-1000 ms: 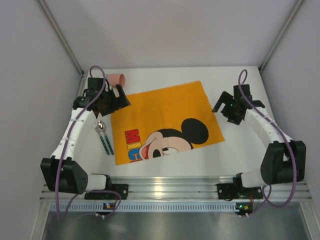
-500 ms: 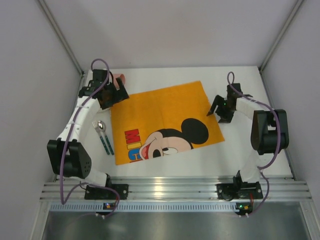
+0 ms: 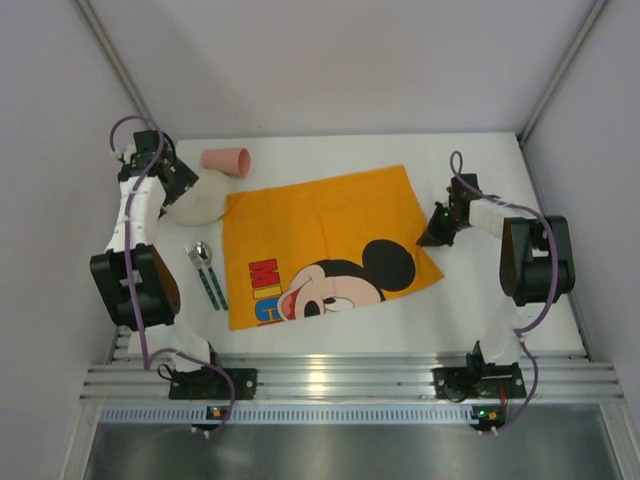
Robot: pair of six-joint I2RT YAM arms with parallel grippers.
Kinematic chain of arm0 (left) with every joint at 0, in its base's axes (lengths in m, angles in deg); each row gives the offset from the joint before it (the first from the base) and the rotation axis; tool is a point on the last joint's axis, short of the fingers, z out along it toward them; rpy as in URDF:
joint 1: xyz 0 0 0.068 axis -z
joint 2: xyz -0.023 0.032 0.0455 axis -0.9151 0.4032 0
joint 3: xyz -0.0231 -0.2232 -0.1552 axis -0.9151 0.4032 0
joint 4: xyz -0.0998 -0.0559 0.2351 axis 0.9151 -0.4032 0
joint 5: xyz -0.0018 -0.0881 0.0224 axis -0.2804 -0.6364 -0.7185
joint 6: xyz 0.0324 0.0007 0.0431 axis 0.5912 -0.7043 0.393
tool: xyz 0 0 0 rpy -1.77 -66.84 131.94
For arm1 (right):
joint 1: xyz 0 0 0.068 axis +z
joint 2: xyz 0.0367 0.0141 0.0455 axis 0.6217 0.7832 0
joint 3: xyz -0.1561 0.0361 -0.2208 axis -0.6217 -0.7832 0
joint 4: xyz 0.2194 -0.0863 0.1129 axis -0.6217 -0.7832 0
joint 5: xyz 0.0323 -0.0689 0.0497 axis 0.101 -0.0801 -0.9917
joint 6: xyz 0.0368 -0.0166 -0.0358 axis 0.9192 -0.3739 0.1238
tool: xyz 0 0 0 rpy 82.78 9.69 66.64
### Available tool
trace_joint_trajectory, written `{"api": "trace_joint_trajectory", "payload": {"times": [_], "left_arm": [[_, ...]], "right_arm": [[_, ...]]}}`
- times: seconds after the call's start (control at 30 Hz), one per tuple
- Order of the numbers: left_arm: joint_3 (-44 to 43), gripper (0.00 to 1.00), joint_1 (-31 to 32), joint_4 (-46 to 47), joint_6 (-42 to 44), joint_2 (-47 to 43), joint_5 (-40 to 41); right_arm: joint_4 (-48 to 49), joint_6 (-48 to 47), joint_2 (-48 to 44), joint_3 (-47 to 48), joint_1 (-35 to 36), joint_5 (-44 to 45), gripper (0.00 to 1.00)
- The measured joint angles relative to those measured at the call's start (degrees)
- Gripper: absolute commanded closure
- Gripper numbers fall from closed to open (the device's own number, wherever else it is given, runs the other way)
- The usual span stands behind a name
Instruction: Set the dinner table for one person
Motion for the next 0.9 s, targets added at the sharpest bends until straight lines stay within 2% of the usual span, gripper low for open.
{"api": "trace_joint_trajectory", "payload": {"times": [0.17, 0.37, 0.67, 0.9], "left_arm": [[0.02, 0.02, -6.8, 1.2, -0.22, 2.1, -2.51], [0.17, 0.03, -6.97, 4.42, 1.16, 5.35, -7.82], [6.47, 0.03, -8.48, 10.01, 0.11, 6.6, -12.44], [6.69, 0.03, -9.94, 11.93, -0.66, 9.92, -14.51]], "right_arm": [[-0.81, -0.81, -4.46, -5.01, -3.15, 1.79, 1.0], [-3.67, -2.01, -9.2, -9.33, -9.6, 5.03, 1.0], [-3.76, -3.69, -9.44, -9.88, -9.6, 3.54, 0.98], [-5.73, -3.61, -11.82, -12.7, -9.49, 2.45, 1.0]]}}
